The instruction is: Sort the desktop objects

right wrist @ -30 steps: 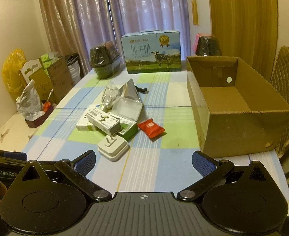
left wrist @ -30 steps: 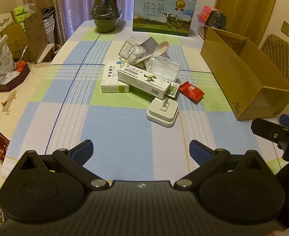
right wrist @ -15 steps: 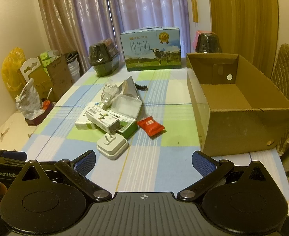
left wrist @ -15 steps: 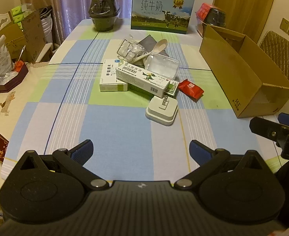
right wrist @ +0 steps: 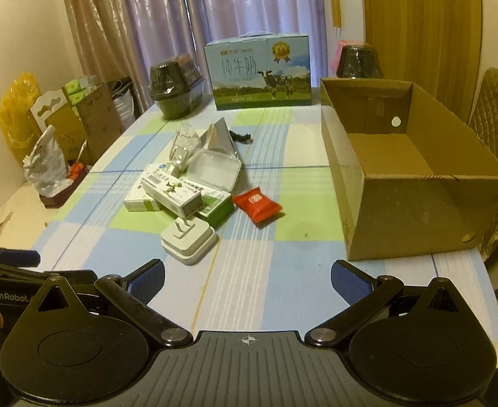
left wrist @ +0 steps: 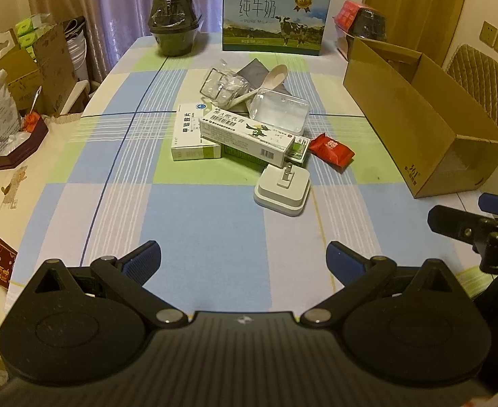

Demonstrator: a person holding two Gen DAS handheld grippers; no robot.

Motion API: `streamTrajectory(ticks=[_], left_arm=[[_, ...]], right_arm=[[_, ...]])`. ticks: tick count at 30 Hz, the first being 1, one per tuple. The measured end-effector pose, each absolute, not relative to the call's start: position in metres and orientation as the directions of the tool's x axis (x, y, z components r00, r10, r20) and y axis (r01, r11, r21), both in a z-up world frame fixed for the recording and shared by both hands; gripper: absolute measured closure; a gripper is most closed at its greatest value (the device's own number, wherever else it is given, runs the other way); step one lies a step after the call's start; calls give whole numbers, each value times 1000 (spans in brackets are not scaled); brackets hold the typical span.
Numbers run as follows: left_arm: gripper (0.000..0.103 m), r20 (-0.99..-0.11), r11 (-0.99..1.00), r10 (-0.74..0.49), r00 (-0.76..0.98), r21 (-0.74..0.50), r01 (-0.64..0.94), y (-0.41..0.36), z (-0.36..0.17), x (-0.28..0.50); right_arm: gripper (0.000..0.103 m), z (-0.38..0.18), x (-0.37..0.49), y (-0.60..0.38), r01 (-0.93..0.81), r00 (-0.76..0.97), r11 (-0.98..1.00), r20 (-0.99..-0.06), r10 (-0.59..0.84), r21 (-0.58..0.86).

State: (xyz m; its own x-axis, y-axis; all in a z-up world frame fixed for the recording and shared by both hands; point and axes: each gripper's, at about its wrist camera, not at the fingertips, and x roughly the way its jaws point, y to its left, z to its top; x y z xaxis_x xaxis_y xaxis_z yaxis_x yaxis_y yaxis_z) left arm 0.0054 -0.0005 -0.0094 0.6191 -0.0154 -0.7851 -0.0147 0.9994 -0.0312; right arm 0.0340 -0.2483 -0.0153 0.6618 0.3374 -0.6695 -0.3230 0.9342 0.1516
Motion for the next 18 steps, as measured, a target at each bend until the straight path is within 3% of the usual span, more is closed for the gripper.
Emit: streamTrajectory(ticks=[18], left_arm=[[1, -810, 994, -77, 581, -19, 105, 7, -27, 49]], right_arm=[[2, -46, 62, -233, -399, 646, 916, -697, 311, 38]])
